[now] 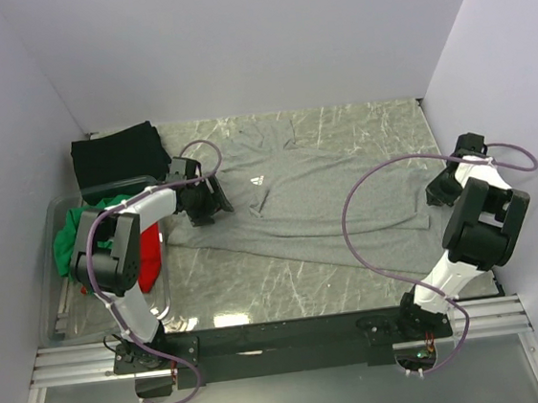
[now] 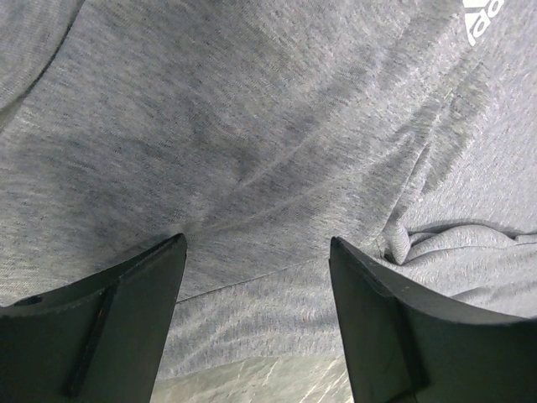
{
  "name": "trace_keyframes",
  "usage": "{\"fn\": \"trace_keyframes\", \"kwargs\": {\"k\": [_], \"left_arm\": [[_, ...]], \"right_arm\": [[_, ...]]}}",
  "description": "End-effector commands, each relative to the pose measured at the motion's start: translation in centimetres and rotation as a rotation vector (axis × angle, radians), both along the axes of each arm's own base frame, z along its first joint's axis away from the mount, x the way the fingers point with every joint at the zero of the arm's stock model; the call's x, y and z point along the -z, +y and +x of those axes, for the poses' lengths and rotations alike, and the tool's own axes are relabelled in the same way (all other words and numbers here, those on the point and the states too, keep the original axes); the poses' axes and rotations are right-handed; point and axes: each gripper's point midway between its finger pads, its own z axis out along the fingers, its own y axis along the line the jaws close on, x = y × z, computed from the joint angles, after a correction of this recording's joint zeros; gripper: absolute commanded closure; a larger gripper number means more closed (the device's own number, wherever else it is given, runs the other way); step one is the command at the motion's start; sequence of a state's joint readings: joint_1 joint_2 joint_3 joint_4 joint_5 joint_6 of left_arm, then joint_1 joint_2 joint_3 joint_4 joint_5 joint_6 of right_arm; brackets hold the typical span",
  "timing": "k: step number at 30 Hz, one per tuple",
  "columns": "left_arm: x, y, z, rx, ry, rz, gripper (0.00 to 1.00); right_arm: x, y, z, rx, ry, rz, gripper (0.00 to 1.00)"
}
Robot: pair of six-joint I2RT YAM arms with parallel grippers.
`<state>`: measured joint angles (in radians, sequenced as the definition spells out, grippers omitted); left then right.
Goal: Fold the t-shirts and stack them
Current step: Fold the tshirt
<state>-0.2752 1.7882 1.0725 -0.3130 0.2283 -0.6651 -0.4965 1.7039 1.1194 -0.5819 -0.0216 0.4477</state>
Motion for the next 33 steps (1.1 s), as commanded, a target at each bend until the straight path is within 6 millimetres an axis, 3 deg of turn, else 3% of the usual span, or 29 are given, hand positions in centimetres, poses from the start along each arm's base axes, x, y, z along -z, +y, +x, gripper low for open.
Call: {"fn": "trace_keyframes", "kwargs": {"k": [1, 6, 12, 24, 33], "left_arm": [[3.3, 3.1, -1.6, -0.016, 0.101, 0.150, 0.23], [3.4, 2.8, -1.4, -0.013, 0.106, 0.137, 0.23], [3.6, 2.9, -1.8, -0.017, 0.115, 0.137, 0.23], [3.5, 2.6, -1.3, -0.016, 0.109, 0.132, 0.23], [3.6, 2.7, -1.7, -0.005, 0.113, 0.136, 0.23]], "right_arm": [[-0.6, 0.2, -0.5, -0.015, -0.026, -0.004, 0.89], [0.0, 0.6, -0.8, -0.017, -0.015, 0.011, 0.78], [0.5, 0.8, -1.4, -0.018, 0.003, 0.015, 0.73], [-2.5, -0.4, -2.6, -0.014, 0.009, -0.078, 0.67], [-0.2, 1.0, -4.2, 0.000, 0.056, -0.013, 0.66]]}}
